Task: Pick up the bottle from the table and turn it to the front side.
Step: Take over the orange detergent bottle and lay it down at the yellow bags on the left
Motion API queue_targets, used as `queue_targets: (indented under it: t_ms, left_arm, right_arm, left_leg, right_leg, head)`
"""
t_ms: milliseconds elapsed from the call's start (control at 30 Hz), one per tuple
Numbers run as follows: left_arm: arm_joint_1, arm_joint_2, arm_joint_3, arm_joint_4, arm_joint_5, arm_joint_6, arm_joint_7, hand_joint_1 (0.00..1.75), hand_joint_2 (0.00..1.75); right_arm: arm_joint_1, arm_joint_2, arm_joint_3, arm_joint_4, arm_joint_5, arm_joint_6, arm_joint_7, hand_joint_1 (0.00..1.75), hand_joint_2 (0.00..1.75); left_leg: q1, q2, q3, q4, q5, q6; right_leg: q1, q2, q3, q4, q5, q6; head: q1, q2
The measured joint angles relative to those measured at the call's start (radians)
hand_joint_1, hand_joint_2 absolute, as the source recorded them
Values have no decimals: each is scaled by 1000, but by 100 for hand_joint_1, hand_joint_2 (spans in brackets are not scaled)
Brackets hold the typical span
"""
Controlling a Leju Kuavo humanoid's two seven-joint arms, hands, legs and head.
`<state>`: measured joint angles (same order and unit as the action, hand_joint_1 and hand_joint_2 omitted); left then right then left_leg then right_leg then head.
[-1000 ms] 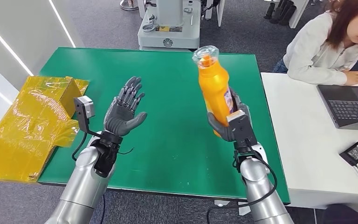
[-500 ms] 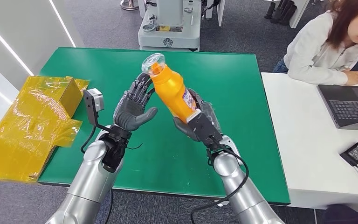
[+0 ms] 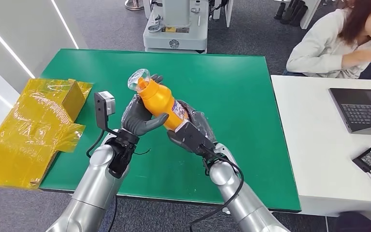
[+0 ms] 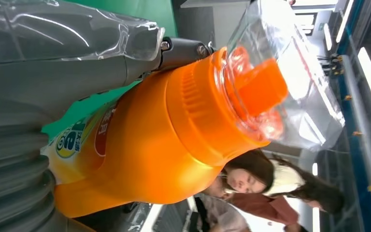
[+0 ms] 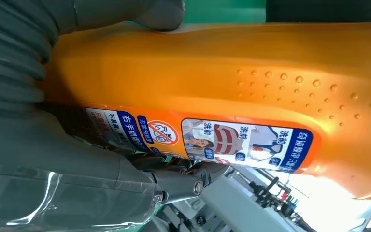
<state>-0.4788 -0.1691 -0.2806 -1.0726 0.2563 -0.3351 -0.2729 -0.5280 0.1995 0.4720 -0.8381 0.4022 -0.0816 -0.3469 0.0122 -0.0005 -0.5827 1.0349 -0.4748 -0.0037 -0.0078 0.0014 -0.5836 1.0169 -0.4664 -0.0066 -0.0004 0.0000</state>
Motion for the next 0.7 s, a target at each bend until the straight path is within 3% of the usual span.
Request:
queue_targets:
  t_ms: [100, 200, 333, 700]
  left_arm:
    - [-9, 0, -5, 20, -5, -1, 0, 0, 175]
    - [-13, 0, -8, 32, 0, -8, 5, 18, 175]
    - [-19, 0, -15, 44, 2, -11, 15, 168, 175]
    - [-31, 0, -30, 73, 67, -23, 51, 175, 175]
  right_arm:
    - [4, 0, 1, 5, 11, -7, 10, 175, 175]
    - [9, 0, 1, 6, 15, -9, 16, 175, 175]
    - [15, 0, 1, 6, 16, -13, 22, 175, 175]
    - [36, -2, 1, 6, 30, -24, 27, 175, 175]
  left_leg:
    - [0, 0, 0, 0, 0, 0]
    - [0, 0, 0, 0, 0, 0]
    - [0, 0, 0, 0, 0, 0]
    - [0, 1, 0, 0, 0, 0]
  right_leg:
    - [0, 0, 0, 0, 0, 0]
    - [0, 0, 0, 0, 0, 0]
    - [0, 0, 0, 0, 0, 0]
    - [0, 0, -1, 0, 0, 0]
  head:
    - [0, 0]
    - [0, 0]
    - [0, 0]
    - [0, 0]
